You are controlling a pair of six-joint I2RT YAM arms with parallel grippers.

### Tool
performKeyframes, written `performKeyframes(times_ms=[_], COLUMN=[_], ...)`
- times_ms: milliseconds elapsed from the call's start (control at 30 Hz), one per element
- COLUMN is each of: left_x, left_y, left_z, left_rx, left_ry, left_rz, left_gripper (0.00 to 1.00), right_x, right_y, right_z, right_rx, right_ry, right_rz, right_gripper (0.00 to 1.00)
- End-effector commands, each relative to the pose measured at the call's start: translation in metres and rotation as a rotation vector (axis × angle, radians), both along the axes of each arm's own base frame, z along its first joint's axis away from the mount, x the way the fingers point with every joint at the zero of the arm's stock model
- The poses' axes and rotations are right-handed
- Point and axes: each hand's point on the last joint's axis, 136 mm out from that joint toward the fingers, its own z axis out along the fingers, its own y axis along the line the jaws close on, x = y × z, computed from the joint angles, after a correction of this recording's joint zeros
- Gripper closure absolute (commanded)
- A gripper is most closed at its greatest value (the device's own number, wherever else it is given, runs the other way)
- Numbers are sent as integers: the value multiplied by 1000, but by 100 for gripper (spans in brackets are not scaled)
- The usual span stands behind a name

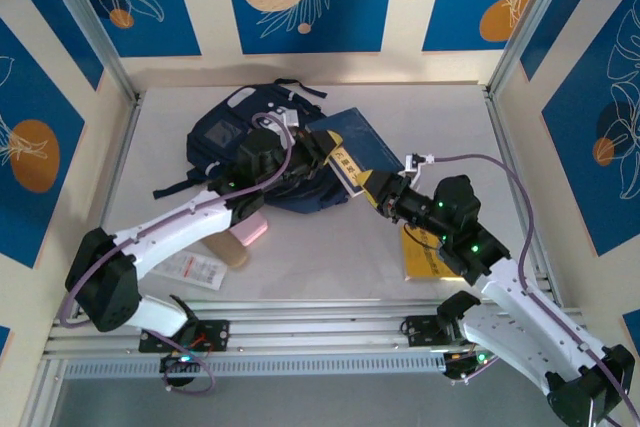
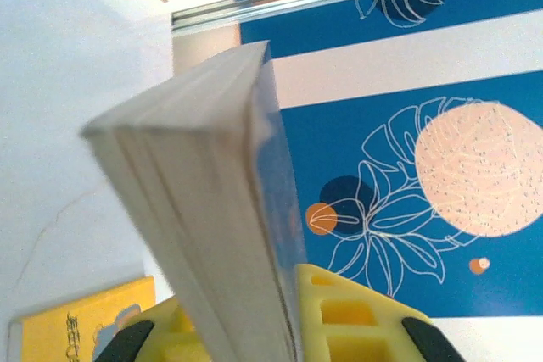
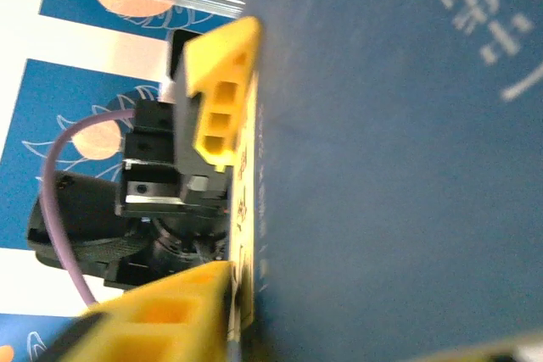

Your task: Pack the student bag

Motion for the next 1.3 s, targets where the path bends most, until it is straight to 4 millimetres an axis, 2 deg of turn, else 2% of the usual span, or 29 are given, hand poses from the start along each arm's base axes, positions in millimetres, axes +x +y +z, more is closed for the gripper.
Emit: performKeyframes(times_ms=[0,67,133,200,367,533,667,700,800,867,900,933,967,1033,1167,1267], left_x=[3,3,3,1,-1,-3,-4,-4,-6,-7,-8,-9,-9,-9,0,11], left_y=[4,7,8,9,10,9,7,6,4,4,5,6,7,16,41,46], left_z=[10,6,5,4,-2,-3,-4,-4,-4,-8,-10,-12,-15,-22,-28,-29], left_rx=[-60,-61,-58,-58,-55,-58,-63,-65,-56,-20,2,28,71,208,582,748], left_ry=[-40,-27,-26,-21,-9,-2,0,1,-5,0,2,-6,-23,-46,-186,-247], left_rz=[27,40,43,44,52,47,41,39,34,30,30,27,24,26,26,-46], left_gripper=[100,100,100,100,100,100,100,100,100,100,93,79,64,46,33,28], right_x=[2,6,9,12,19,27,36,37,42,45,46,47,47,44,34,29], right_y=[-8,-10,-11,-12,-17,-22,-18,-17,-17,-19,-21,-24,-28,-37,-63,-74], right_z=[-4,-2,-1,0,8,10,13,12,10,8,9,9,8,5,-21,-35], right_rx=[-18,-4,6,41,78,81,92,91,91,82,75,63,42,-13,-190,-262], right_ry=[7,-1,-3,-8,-35,-40,-35,-32,-23,-17,-19,-21,-19,-19,45,79], right_rz=[-57,-83,-99,-117,-163,-212,-211,-209,-220,-233,-237,-246,-256,-275,-331,-309], right_gripper=[38,27,26,30,49,54,58,60,76,91,96,100,100,100,100,100])
